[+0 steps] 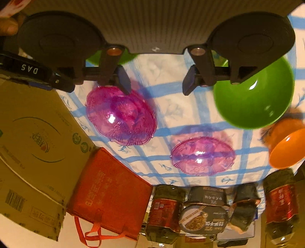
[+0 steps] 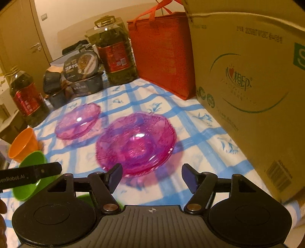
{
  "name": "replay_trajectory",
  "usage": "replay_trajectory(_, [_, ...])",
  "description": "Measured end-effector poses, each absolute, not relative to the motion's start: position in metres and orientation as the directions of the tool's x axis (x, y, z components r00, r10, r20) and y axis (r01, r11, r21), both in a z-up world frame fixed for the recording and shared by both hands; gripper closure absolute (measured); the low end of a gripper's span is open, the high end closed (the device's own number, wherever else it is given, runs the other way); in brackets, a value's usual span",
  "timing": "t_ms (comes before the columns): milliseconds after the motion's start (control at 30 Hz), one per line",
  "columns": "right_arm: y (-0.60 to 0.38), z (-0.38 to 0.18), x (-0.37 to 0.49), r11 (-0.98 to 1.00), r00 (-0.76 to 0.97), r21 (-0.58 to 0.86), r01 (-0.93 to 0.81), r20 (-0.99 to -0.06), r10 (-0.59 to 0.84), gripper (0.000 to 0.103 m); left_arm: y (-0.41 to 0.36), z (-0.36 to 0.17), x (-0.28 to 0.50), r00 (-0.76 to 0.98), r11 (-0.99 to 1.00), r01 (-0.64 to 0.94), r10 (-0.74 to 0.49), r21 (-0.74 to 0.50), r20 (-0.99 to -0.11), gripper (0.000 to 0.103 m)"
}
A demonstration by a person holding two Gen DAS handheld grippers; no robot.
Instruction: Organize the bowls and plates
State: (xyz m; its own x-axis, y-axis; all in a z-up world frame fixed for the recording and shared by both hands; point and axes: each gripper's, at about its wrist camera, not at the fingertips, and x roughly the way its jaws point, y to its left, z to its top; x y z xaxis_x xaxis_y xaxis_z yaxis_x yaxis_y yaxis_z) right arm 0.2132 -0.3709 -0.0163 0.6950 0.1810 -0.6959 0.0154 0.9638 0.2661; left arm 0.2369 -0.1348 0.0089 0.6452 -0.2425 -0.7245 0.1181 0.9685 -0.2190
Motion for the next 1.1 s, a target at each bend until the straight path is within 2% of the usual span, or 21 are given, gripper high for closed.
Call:
replay_trajectory(67, [-0.365, -0.015, 0.206, 0.962, 0.69, 0.271, 0.011, -0.699, 0.189, 0.033, -0.129, 0.011, 0.226, 0.647, 0.967, 0.105, -0.243, -0.231, -0.723, 0.04])
replay_trajectory(400, [-0.342, -0.011, 0.175, 0.962, 0.664, 0.272, -0.013, -0.717, 0.212, 0.033, -0.101, 0.014, 0.188, 0.651, 0.966, 0.044, -0.222, -0.256, -0.726, 0.037])
replay_trajectory(733, [-0.318, -0.008, 0.16, 0.963, 0.652, 0.261, -0.059, -0.72, 0.235, 0.033, -0.086, 0.02, 0.162, 0.685, 0.981, 0.035, -0.163, -0.192, -0.71, 0.036])
replay_trajectory(1100, [-0.306, -0.005, 0.158, 0.964, 0.647, 0.254, -0.083, -0.722, 0.246, 0.033, -0.068, 0.025, 0.158, 0.682, 0.969, 0.003, -0.182, -0.245, -0.709, 0.032])
